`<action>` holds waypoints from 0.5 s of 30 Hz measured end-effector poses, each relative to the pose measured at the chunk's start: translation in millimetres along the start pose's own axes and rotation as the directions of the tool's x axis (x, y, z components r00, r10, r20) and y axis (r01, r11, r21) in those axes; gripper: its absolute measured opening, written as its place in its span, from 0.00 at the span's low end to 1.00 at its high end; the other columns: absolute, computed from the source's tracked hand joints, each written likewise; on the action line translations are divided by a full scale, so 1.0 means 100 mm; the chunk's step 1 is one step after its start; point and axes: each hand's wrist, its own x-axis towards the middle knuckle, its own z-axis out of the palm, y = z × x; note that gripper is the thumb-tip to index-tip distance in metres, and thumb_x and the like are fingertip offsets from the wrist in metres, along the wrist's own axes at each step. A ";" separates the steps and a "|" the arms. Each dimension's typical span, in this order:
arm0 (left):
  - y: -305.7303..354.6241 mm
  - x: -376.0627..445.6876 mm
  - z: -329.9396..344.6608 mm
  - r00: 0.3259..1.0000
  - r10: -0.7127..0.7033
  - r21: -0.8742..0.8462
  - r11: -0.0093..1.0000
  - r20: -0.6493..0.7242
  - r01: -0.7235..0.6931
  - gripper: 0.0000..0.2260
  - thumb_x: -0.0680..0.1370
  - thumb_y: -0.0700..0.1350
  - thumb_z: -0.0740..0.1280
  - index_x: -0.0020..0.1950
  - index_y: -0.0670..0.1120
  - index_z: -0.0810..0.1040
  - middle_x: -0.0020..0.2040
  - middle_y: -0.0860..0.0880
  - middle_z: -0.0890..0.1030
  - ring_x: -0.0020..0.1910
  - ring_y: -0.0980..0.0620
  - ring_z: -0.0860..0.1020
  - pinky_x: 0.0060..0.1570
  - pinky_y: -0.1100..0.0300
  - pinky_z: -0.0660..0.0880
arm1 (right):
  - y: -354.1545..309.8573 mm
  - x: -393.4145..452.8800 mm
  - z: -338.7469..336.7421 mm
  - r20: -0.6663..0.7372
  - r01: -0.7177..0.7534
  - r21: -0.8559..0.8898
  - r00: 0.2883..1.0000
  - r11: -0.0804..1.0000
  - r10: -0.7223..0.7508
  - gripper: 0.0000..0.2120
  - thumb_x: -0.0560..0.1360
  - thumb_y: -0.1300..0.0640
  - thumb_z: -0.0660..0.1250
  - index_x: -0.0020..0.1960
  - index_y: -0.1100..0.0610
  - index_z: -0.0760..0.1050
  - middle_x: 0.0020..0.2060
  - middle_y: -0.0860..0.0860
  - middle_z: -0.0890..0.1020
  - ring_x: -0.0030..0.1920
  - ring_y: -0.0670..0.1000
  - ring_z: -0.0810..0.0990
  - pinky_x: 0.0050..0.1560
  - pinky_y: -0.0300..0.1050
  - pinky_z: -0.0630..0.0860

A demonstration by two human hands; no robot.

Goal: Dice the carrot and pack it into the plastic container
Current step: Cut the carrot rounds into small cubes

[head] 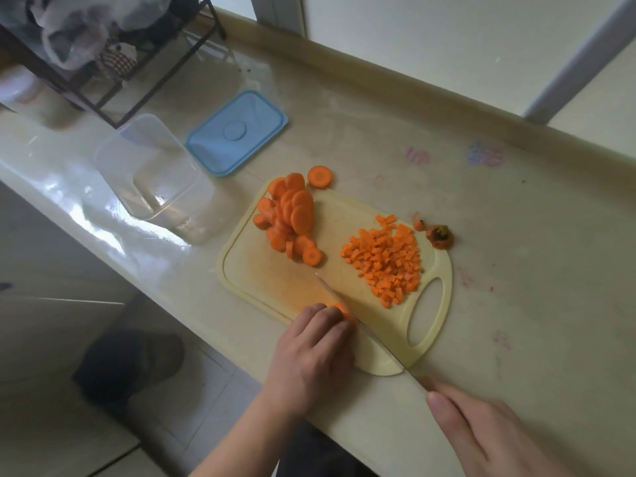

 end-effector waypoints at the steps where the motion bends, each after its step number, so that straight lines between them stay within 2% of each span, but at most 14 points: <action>1: -0.01 0.00 0.01 1.000 0.000 -0.004 1.000 -0.003 0.000 0.10 0.73 0.34 0.75 0.53 0.37 0.84 0.54 0.42 0.82 0.52 0.40 0.79 0.55 0.51 0.77 | 0.00 -0.04 0.00 0.011 -0.013 -0.017 1.000 1.000 0.014 0.41 0.57 0.17 0.32 0.53 0.29 0.73 0.47 0.28 0.79 0.53 0.27 0.73 0.49 0.21 0.67; 4: -0.02 -0.02 0.01 1.000 0.007 -0.024 1.000 -0.010 -0.008 0.10 0.73 0.33 0.76 0.54 0.37 0.84 0.56 0.44 0.81 0.54 0.41 0.79 0.55 0.52 0.77 | -0.02 -0.10 0.00 0.047 -0.060 -0.049 0.997 0.997 0.063 0.46 0.55 0.16 0.30 0.58 0.31 0.73 0.48 0.32 0.81 0.55 0.28 0.73 0.52 0.22 0.67; 6: -0.02 -0.02 0.01 1.000 0.018 -0.026 0.999 -0.018 -0.019 0.09 0.74 0.34 0.75 0.54 0.37 0.84 0.57 0.45 0.80 0.54 0.41 0.79 0.55 0.52 0.77 | -0.03 -0.12 0.00 0.066 -0.026 -0.076 0.997 0.997 0.031 0.46 0.57 0.17 0.30 0.59 0.32 0.72 0.50 0.32 0.80 0.56 0.29 0.73 0.54 0.24 0.68; 8: -0.02 -0.01 0.00 0.999 0.022 -0.027 0.999 -0.026 -0.023 0.08 0.75 0.35 0.73 0.53 0.38 0.84 0.57 0.45 0.80 0.54 0.41 0.79 0.56 0.52 0.77 | -0.03 -0.12 0.01 0.064 -0.002 -0.099 0.998 0.995 0.009 0.42 0.60 0.19 0.31 0.60 0.30 0.71 0.50 0.30 0.79 0.56 0.25 0.70 0.55 0.24 0.67; 10: -0.02 0.00 0.00 1.000 0.016 -0.030 0.999 -0.024 -0.017 0.07 0.76 0.36 0.72 0.53 0.38 0.84 0.56 0.44 0.82 0.54 0.42 0.79 0.56 0.53 0.77 | -0.05 -0.08 0.01 0.040 -0.013 -0.091 0.999 0.996 0.017 0.37 0.62 0.21 0.32 0.55 0.30 0.72 0.44 0.27 0.77 0.51 0.21 0.68 0.52 0.22 0.67; 11: -0.02 0.00 0.00 1.000 0.013 -0.031 0.999 -0.017 -0.013 0.07 0.77 0.37 0.72 0.54 0.38 0.85 0.57 0.44 0.82 0.54 0.42 0.79 0.56 0.53 0.77 | -0.07 -0.03 0.02 0.056 -0.015 -0.068 0.998 0.998 0.019 0.38 0.63 0.21 0.33 0.52 0.33 0.74 0.41 0.31 0.79 0.48 0.23 0.72 0.50 0.25 0.69; 13: -0.03 -0.01 0.00 1.000 0.007 -0.029 1.000 -0.007 -0.007 0.06 0.78 0.37 0.72 0.54 0.39 0.85 0.57 0.44 0.83 0.54 0.42 0.80 0.56 0.52 0.77 | -0.04 0.06 0.04 0.121 0.018 -0.023 0.993 1.000 -0.015 0.40 0.63 0.20 0.33 0.48 0.41 0.75 0.39 0.40 0.82 0.45 0.34 0.78 0.48 0.38 0.75; 15: -0.02 -0.01 0.00 1.000 0.000 -0.025 1.000 -0.019 0.000 0.06 0.77 0.37 0.72 0.53 0.39 0.85 0.56 0.44 0.83 0.53 0.41 0.80 0.55 0.52 0.78 | -0.03 0.10 0.05 0.134 0.026 -0.008 0.991 1.000 -0.025 0.38 0.64 0.20 0.35 0.45 0.40 0.75 0.39 0.41 0.82 0.44 0.37 0.80 0.48 0.42 0.75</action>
